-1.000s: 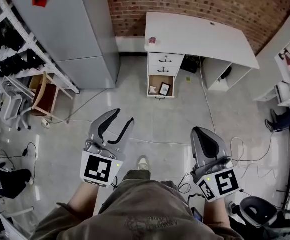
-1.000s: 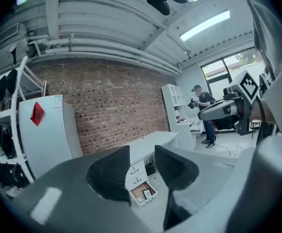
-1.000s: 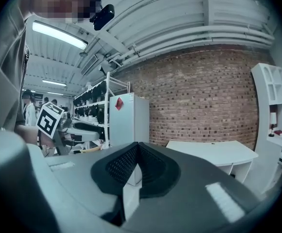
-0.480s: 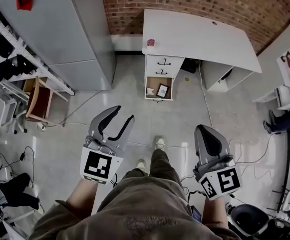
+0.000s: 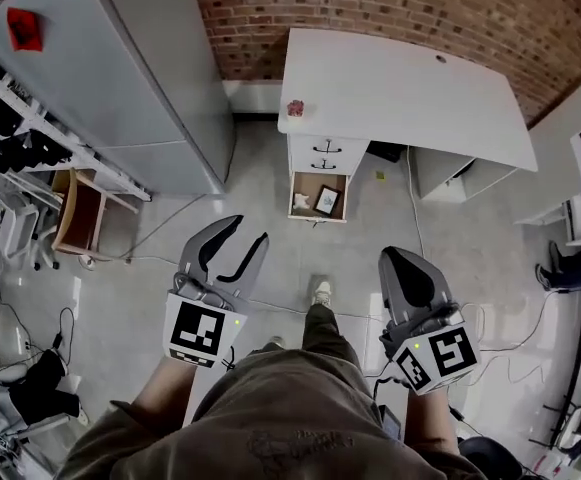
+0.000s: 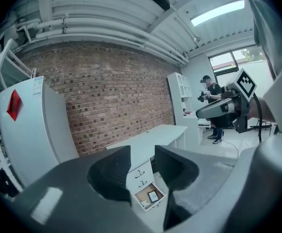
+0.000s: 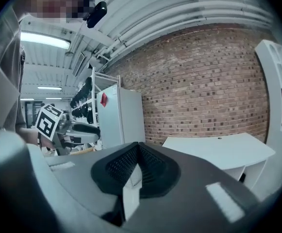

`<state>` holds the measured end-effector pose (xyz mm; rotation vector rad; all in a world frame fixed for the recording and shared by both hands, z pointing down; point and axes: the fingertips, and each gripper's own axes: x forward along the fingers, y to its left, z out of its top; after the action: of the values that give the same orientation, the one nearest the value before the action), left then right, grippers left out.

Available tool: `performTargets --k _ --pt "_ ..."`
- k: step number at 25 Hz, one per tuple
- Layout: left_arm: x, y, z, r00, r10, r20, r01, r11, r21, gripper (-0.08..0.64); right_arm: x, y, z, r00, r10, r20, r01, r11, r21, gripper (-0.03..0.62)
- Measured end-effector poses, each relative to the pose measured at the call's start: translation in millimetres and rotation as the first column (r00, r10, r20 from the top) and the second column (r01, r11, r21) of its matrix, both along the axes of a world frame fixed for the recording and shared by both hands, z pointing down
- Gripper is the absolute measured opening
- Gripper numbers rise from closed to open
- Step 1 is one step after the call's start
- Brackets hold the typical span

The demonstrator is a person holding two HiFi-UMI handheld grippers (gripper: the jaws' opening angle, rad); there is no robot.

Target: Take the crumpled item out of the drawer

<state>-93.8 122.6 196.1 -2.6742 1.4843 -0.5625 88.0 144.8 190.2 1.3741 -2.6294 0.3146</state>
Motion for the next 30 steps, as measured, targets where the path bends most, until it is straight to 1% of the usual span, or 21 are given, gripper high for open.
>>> performTargets --k 3,9,14,17,23,30 --pt "16 -28 2 1.000 -0.019 0.014 0.019 1.000 -0.015 0.152 12 -31 4 0.999 -0.034 0.017 0.034 0.999 -0.015 0.028" --pt "50 -79 7 0.998 -0.031 0.053 0.032 0.999 -0.022 0.152 41 -91 9 0.998 -0.057 0.022 0.057 0.998 -0.012 0.028" --pt "65 -114 6 0.996 -0.070 0.046 0.071 0.997 -0.022 0.152 57 -131 9 0.995 -0.101 -0.004 0.101 0.995 -0.008 0.028" --pt "71 -125 12 0.996 -0.077 0.047 0.079 0.996 -0.033 0.152 60 -147 8 0.993 -0.114 -0.008 0.114 0.994 -0.002 0.028" --pt "80 -139 17 0.996 -0.058 0.065 0.060 0.997 -0.037 0.152 66 -170 14 0.994 -0.112 -0.012 0.112 0.994 0.000 0.028" --pt "74 -150 22 0.997 -0.042 0.070 0.046 0.997 -0.060 0.152 58 -187 16 0.994 -0.109 -0.019 0.109 0.994 -0.006 0.028"
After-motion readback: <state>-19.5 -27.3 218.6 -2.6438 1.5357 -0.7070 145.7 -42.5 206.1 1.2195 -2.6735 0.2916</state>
